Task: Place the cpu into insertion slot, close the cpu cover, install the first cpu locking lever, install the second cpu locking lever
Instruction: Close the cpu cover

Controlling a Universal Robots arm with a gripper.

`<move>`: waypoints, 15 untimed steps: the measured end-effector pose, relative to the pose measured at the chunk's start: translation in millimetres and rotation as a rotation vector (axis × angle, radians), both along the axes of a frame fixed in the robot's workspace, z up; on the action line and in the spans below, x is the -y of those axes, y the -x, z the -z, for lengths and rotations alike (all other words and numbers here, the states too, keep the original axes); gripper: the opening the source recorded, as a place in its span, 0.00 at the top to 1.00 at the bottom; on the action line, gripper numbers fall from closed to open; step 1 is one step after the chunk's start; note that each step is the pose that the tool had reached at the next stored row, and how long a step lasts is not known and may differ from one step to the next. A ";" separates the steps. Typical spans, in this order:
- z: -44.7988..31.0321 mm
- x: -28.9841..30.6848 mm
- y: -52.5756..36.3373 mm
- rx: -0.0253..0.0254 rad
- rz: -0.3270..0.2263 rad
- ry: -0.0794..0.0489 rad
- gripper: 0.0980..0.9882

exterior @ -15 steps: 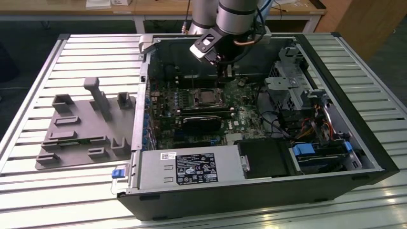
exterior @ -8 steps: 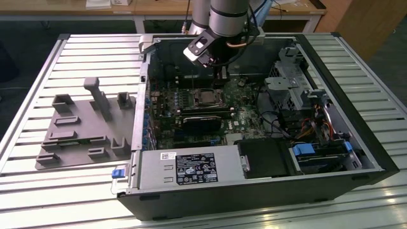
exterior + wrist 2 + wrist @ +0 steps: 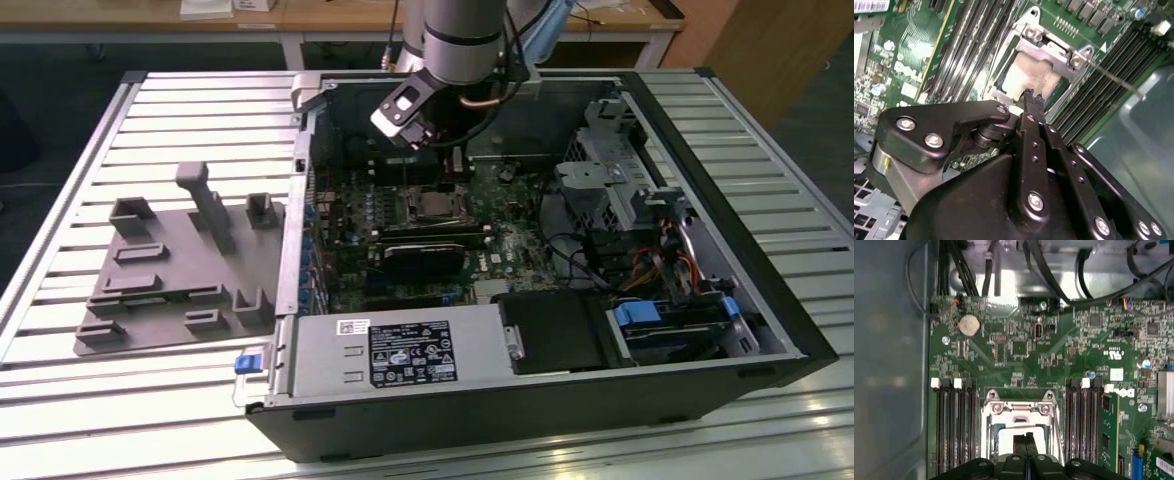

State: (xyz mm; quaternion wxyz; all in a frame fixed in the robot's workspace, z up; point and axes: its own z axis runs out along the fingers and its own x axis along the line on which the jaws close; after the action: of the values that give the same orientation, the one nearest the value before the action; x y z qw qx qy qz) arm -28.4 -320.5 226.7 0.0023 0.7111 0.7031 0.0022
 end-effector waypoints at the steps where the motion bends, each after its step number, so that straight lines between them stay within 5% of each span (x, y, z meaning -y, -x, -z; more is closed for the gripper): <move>1: 1.1 0.0 1.3 0.0008 0.000 0.000 1.00; 12: 6.7 0.0 7.6 0.0035 -0.003 0.000 1.00; 15: 6.8 0.0 7.6 0.0036 -0.041 0.000 1.00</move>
State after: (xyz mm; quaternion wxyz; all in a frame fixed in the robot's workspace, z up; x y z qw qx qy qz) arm -36.0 -320.5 219.9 0.0035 0.6967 0.7174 0.0035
